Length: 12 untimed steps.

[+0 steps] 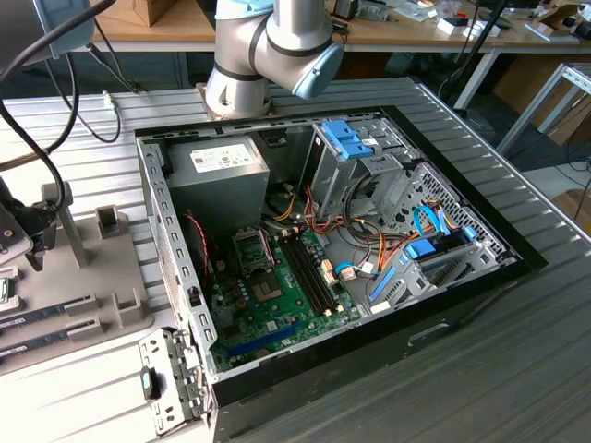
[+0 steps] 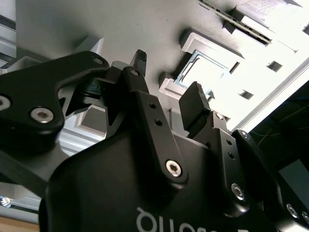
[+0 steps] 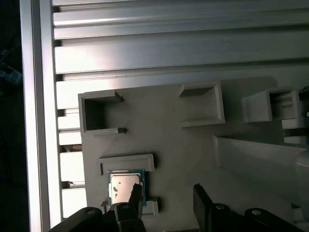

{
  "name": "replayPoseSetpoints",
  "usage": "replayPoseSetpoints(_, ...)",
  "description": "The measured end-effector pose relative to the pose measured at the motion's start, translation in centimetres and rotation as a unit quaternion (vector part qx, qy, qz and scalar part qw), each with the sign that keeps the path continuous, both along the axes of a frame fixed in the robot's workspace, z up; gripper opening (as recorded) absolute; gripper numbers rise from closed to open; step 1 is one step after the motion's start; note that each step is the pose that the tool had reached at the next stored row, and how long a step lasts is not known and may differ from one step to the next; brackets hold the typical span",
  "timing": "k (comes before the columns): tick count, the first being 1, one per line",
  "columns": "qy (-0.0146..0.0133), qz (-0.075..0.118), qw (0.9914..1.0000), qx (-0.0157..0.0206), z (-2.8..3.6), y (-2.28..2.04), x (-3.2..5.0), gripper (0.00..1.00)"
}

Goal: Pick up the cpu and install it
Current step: 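Pick up the cpu and move it towards the insertion slot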

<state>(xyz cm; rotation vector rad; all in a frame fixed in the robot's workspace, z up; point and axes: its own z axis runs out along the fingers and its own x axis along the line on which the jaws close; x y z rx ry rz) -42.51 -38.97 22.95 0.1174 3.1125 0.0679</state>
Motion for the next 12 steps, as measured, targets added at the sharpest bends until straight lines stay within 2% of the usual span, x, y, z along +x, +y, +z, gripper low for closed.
replayPoseSetpoints(12,0.0000,0.000,1.00000,0.0000,-0.28,0.00,0.00,0.54)
